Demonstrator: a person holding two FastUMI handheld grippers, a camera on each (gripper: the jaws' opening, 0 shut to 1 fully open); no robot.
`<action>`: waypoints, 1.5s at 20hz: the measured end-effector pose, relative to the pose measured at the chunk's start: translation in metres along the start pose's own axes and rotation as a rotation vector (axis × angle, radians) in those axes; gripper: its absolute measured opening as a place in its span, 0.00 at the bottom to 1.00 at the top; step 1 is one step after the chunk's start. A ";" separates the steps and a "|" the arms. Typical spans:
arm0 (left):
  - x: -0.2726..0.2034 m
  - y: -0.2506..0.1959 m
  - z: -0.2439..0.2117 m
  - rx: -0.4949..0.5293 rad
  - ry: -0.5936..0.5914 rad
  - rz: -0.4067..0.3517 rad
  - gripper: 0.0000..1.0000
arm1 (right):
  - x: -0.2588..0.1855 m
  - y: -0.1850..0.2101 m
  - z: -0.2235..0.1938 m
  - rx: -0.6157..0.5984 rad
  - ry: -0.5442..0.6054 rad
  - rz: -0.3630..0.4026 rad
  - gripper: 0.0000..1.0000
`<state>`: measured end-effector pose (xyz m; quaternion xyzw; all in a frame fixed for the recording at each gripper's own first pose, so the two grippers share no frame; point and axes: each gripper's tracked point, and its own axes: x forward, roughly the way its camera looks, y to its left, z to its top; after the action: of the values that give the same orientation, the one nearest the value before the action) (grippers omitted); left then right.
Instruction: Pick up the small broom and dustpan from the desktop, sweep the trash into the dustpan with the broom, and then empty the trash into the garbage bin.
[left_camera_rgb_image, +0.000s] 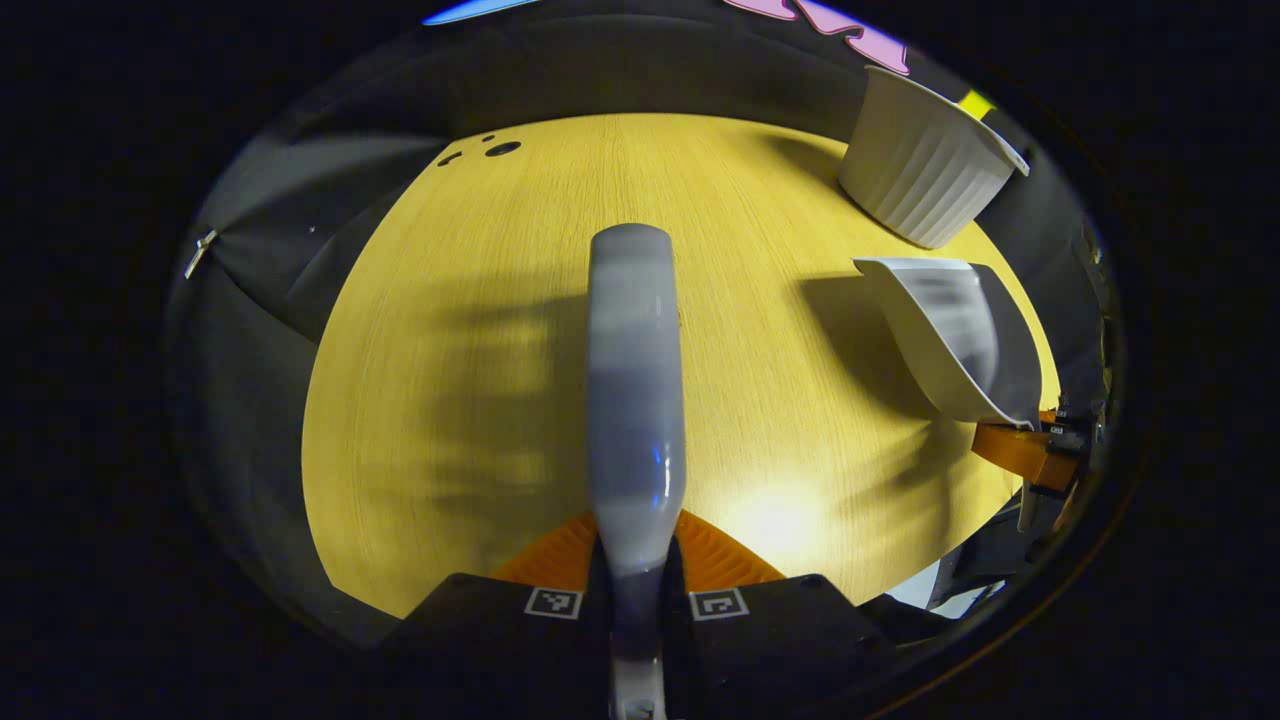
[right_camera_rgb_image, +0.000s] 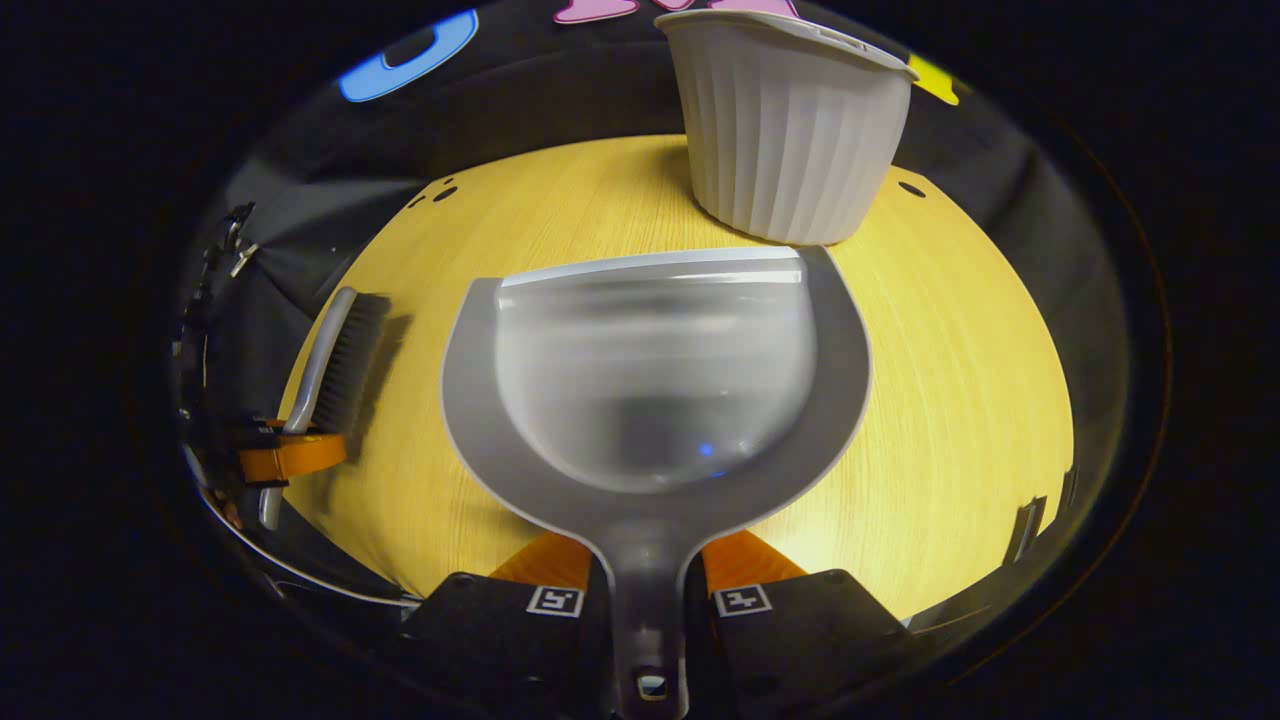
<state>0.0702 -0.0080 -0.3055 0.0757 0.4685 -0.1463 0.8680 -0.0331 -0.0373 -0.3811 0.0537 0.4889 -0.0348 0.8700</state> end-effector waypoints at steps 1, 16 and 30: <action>0.006 0.001 -0.001 -0.013 0.018 -0.005 0.25 | 0.005 0.000 0.001 0.004 0.011 -0.002 0.33; 0.008 -0.016 0.001 -0.003 0.064 -0.020 0.48 | 0.007 0.013 0.003 -0.001 0.032 0.066 0.62; -0.138 -0.038 0.052 -0.059 -0.466 0.006 0.96 | -0.160 0.012 0.115 -0.091 -0.500 0.060 0.99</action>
<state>0.0272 -0.0322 -0.1612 0.0157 0.2591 -0.1434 0.9550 -0.0175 -0.0391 -0.1847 0.0186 0.2577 0.0007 0.9660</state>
